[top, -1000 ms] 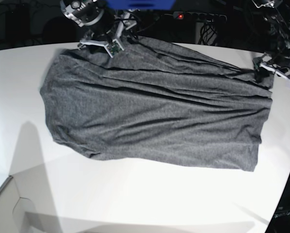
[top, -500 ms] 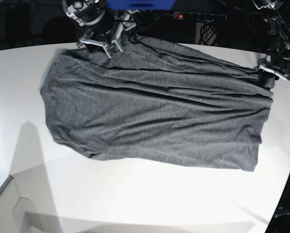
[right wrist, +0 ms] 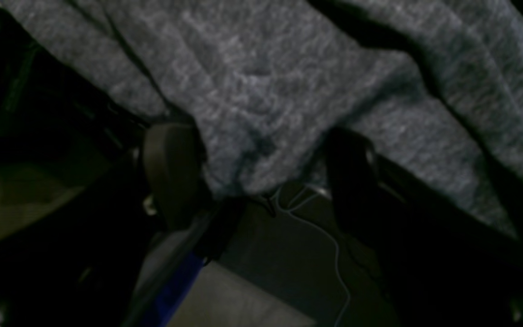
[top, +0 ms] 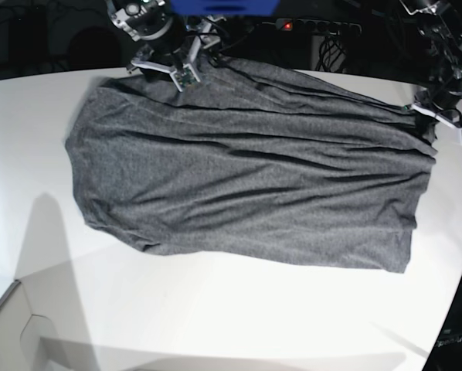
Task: Layout the t-shirt on the table in an organized manner, then fold the t-shirt properly
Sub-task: 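Lift the shirt edge with both grippers and lay it back flat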
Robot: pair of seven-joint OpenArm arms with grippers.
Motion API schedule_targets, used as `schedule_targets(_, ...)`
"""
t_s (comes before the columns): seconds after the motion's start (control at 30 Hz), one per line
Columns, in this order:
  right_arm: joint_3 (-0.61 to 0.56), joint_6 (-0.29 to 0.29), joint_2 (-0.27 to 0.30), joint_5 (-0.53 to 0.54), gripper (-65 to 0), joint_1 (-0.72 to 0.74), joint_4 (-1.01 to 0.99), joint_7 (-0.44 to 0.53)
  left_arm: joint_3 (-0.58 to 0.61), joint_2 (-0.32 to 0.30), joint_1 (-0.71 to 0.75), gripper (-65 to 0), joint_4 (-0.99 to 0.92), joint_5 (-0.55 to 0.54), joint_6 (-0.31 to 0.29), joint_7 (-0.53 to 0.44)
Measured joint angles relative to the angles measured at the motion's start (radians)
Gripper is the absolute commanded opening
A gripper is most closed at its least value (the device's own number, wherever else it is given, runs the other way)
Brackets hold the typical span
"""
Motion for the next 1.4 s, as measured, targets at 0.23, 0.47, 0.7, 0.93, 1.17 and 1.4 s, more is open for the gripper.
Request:
schedule_targets(0.23, -0.02, 0.008, 0.0, 0.017, -58.6, 0.011, -0.003, -0.013, 0.0, 0.0, 0.0, -65.0, 0.0, 0.0, 0.0, 0.0)
schedule_targets(0.47, -0.02, 0.008, 0.003, 0.017, -65.0, 0.002, 0.002, -0.019, -0.002, 0.0, 0.001, -65.0, 0.01, 0.0, 0.0, 0.008)
schedule_targets(0.7, -0.014, 0.011, 0.043, 0.019, -65.0, -0.019, 0.102, -0.019, -0.005, 0.004, 0.022, -65.0, 0.142, 0.03, 0.003, 0.061)
schedule_targets(0.93, 0.01, 0.012, 0.074, 0.024, -65.0, -0.02, 0.12, -0.003, -0.004, 0.007, 0.02, -65.0, 0.234, 0.031, 0.0, 0.061)
schedule_targets(1.17, 0.029, 0.015, 0.087, 0.026, -65.0, 0.021, 0.124, -0.008, -0.002, 0.005, 0.016, -65.0, 0.243, 0.031, 0.0, 0.063)
schedule_targets(1.4, 0.03, 0.015, 0.108, 0.026, -65.0, 0.116, 0.126, -0.019, 0.005, 0.008, -0.032, -65.0, 0.232, 0.035, 0.0, 0.069)
